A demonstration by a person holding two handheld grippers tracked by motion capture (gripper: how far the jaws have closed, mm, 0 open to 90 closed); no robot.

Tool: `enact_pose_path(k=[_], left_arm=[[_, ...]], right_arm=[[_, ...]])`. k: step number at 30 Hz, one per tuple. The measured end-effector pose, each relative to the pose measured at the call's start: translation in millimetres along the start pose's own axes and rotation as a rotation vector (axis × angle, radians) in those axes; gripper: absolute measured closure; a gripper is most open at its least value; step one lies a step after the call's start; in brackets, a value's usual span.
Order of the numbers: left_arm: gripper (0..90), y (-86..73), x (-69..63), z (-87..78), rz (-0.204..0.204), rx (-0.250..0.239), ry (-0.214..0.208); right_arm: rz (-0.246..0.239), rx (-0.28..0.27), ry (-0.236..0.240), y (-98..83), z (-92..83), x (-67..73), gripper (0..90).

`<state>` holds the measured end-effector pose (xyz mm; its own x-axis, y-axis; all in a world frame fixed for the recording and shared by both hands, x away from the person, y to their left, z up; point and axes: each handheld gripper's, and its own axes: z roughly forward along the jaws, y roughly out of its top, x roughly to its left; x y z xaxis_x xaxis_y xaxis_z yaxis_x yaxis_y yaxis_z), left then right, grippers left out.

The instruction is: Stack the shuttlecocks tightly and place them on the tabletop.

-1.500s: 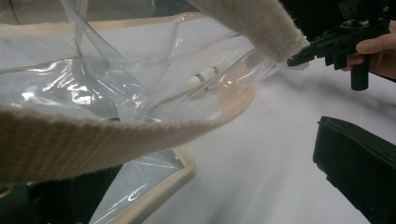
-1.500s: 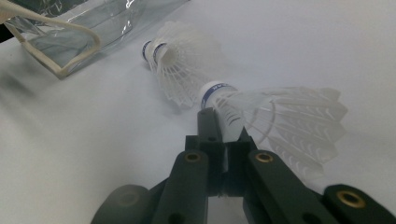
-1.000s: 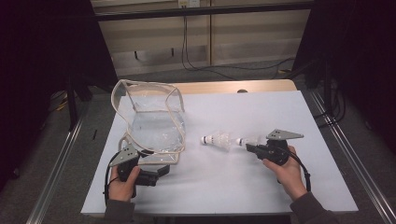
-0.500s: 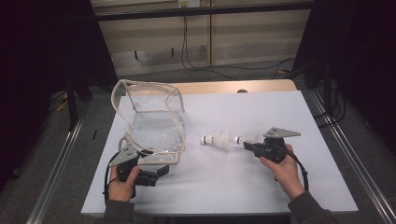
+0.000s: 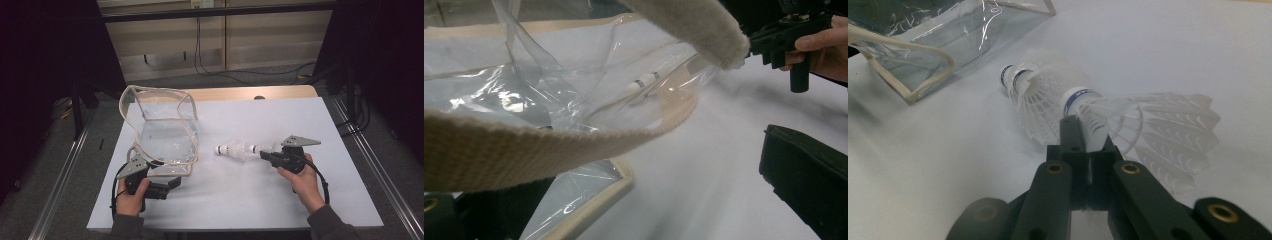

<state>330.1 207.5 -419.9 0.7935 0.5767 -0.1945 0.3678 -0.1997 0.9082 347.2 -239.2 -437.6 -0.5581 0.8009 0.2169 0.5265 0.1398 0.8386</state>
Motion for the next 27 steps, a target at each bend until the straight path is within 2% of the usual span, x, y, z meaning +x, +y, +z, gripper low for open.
enact_pose_path(k=[27], left_arm=[[2.1, -0.7, 0.3, 1.2, 0.000, 0.000, -0.003]], right_arm=[[-0.008, 0.015, 0.011, 2.0, 10.1, 3.8, 89.4]])
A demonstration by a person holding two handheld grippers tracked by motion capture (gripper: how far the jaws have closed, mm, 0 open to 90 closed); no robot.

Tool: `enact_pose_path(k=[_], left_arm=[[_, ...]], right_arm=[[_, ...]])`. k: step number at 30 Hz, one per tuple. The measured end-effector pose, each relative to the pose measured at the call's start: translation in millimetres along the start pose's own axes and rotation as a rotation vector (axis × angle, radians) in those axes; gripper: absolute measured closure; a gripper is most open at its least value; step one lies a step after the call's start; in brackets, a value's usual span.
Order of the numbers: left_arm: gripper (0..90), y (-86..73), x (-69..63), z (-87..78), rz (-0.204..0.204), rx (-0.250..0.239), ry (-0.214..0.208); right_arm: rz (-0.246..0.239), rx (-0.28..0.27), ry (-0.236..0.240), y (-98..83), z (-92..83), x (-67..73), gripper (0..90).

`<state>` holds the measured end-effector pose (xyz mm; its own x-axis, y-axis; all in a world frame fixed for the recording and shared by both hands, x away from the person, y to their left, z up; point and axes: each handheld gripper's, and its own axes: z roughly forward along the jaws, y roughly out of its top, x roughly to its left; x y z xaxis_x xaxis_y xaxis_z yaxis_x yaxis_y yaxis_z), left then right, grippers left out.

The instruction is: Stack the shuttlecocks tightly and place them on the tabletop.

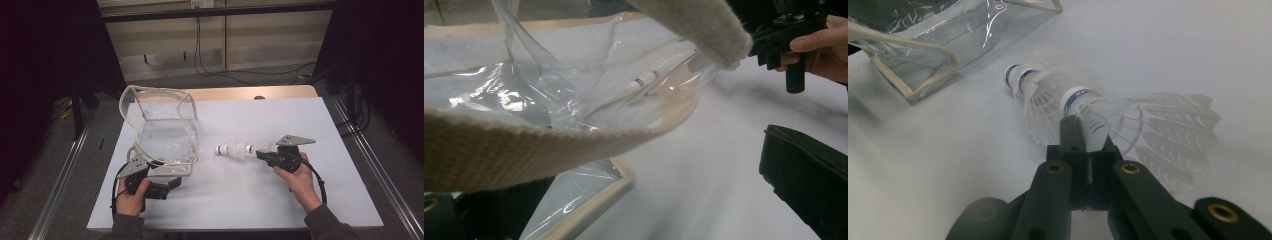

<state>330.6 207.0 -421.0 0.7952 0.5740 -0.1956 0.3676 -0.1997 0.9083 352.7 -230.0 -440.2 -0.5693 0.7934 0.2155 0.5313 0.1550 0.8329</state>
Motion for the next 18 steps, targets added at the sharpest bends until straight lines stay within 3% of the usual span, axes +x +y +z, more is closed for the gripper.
enact_pose_path(k=[18], left_arm=[[2.1, 0.0, 0.0, -0.2, 0.001, 0.002, 0.001]], right_arm=[[0.008, 0.002, 0.012, 0.2, 2.6, 1.4, 89.3]])
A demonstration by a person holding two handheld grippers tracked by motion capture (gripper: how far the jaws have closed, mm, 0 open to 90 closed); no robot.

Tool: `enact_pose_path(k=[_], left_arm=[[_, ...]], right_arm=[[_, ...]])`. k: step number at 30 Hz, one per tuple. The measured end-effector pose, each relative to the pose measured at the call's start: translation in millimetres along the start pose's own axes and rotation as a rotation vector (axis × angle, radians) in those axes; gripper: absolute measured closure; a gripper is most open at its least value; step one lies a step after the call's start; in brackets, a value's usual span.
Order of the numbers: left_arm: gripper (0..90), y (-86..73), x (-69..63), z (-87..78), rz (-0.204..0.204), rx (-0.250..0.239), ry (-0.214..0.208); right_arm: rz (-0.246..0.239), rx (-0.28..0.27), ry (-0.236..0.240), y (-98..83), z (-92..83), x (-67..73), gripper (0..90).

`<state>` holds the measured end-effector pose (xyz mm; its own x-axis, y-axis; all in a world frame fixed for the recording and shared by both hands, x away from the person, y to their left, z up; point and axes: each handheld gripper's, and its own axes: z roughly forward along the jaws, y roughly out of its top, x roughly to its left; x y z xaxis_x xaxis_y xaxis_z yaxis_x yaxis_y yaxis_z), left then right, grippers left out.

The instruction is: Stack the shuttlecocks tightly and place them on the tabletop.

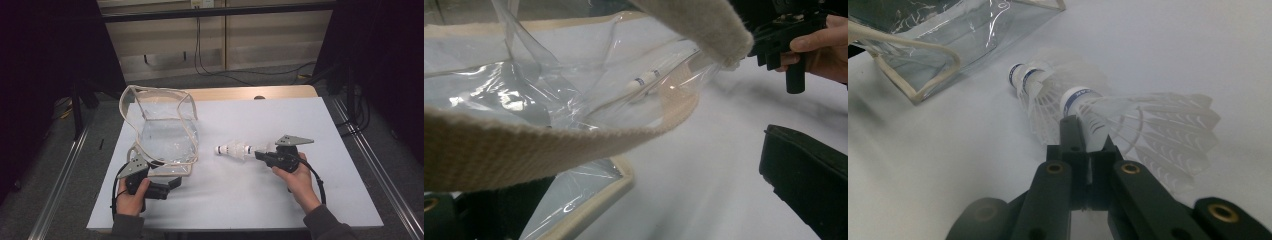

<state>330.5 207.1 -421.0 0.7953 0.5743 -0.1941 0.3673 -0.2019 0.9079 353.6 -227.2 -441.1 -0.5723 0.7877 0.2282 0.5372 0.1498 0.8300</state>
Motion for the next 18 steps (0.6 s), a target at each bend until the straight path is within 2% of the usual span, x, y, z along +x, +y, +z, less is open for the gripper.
enact_pose_path(k=[18], left_arm=[[2.1, 0.1, 0.2, -0.2, 0.001, 0.002, -0.001]], right_arm=[[-0.008, 0.007, -0.006, 0.0, 1.6, -0.2, 89.3]])
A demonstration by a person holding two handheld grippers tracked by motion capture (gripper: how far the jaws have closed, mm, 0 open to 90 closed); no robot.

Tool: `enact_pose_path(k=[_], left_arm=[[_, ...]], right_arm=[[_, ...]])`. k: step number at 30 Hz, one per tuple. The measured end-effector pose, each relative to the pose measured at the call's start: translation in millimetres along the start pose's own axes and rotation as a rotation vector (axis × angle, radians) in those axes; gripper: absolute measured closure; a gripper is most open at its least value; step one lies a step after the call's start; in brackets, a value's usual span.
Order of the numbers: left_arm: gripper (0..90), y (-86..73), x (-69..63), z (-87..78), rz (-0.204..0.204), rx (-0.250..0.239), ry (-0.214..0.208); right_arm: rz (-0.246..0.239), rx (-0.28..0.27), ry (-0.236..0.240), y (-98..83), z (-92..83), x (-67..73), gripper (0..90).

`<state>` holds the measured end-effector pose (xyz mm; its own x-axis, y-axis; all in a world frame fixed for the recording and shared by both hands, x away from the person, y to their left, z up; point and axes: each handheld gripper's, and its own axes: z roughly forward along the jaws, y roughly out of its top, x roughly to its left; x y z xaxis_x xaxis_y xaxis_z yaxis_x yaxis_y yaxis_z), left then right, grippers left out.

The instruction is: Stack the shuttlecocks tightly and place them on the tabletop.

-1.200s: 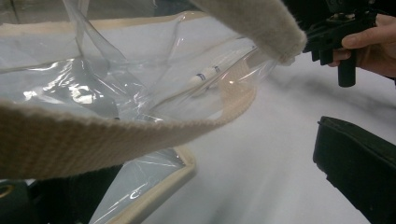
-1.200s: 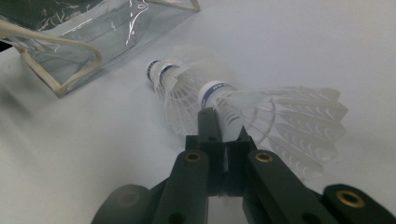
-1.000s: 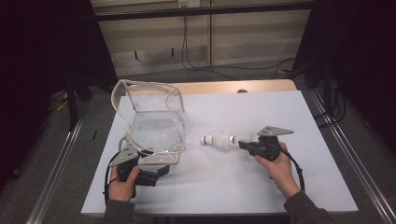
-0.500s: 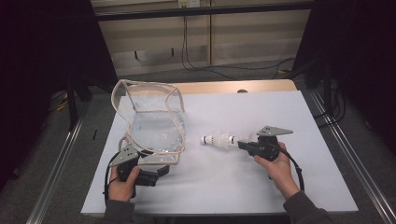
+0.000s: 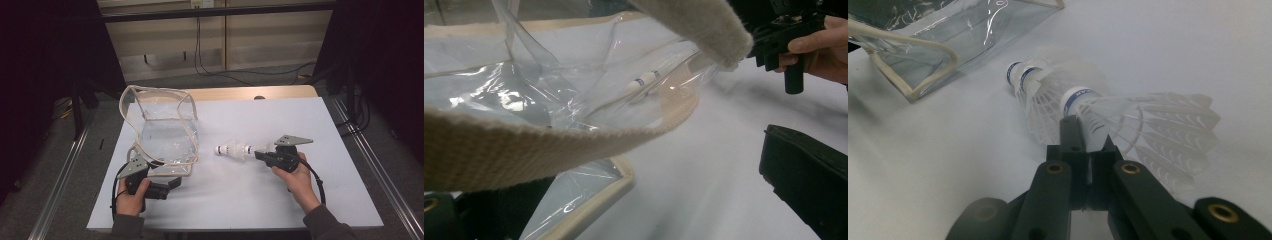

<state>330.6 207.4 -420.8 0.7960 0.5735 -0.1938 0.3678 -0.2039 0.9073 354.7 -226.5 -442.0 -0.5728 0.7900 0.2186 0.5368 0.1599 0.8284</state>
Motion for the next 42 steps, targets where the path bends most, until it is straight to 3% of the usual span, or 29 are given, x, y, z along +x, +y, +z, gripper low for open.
enact_pose_path(k=[42], left_arm=[[2.1, -0.5, 0.2, 1.0, -0.004, -0.001, 0.001]], right_arm=[[-0.012, 0.020, 0.016, 2.2, 15.2, 4.4, 89.4]])
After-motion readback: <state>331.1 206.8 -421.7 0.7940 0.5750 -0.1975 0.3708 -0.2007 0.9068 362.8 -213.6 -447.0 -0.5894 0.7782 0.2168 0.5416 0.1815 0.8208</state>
